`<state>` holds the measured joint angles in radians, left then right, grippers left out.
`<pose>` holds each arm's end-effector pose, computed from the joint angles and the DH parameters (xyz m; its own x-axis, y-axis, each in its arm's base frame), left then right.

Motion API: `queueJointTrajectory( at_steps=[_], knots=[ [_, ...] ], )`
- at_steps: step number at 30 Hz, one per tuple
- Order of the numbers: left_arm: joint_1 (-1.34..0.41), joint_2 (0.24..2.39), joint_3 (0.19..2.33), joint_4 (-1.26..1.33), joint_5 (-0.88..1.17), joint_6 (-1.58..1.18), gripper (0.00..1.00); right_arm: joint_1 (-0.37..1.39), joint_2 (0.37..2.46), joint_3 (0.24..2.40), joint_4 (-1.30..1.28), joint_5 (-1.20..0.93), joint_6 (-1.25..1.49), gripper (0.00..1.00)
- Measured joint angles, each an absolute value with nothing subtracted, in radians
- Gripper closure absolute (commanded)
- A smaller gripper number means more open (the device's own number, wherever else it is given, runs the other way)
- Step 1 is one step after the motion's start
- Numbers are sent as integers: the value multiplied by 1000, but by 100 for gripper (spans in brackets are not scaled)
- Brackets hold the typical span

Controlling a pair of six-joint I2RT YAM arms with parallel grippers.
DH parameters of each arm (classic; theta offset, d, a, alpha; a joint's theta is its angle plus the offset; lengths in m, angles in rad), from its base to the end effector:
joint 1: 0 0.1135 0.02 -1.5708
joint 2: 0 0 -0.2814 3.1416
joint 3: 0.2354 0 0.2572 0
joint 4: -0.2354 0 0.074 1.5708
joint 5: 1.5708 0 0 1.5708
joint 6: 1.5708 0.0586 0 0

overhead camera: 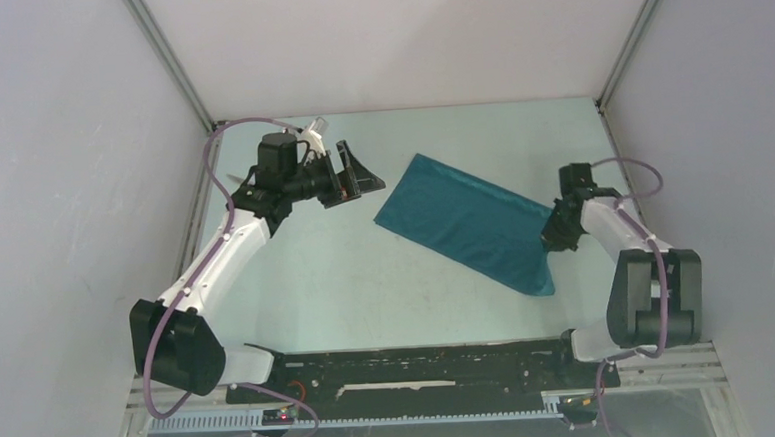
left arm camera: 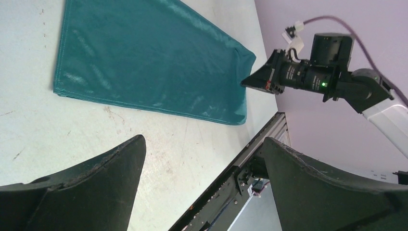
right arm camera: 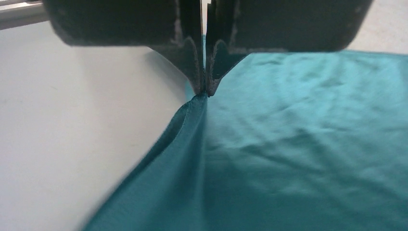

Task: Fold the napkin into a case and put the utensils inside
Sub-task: Fold the rectangle-folded napkin at the center of the board.

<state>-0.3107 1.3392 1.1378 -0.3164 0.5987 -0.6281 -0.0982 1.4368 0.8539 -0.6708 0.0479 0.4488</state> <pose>0.2935 -0.1289 0.3355 -0.8037 -0.2517 -0.5392 0.3047 0.6042 -0.7363 0.2640 -0.0288 0.1789 -0.8030 0.5146 -0.3007 0.5119 0.8539 0.0943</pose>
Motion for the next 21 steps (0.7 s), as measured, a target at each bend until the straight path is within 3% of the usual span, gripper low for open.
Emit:
queueJointTrajectory(
  at_steps=[5, 11, 21],
  knots=[
    [-311, 1339, 1138, -316, 603, -628, 0, 99, 1562, 1055, -699, 66, 476, 100],
    [-311, 1339, 1138, -316, 605, -628, 0, 286, 1871, 1372, -716, 59, 505, 100],
    [-292, 1341, 1138, -316, 606, -627, 0, 413, 2194, 1834, -782, 6, 512, 100]
  ],
)
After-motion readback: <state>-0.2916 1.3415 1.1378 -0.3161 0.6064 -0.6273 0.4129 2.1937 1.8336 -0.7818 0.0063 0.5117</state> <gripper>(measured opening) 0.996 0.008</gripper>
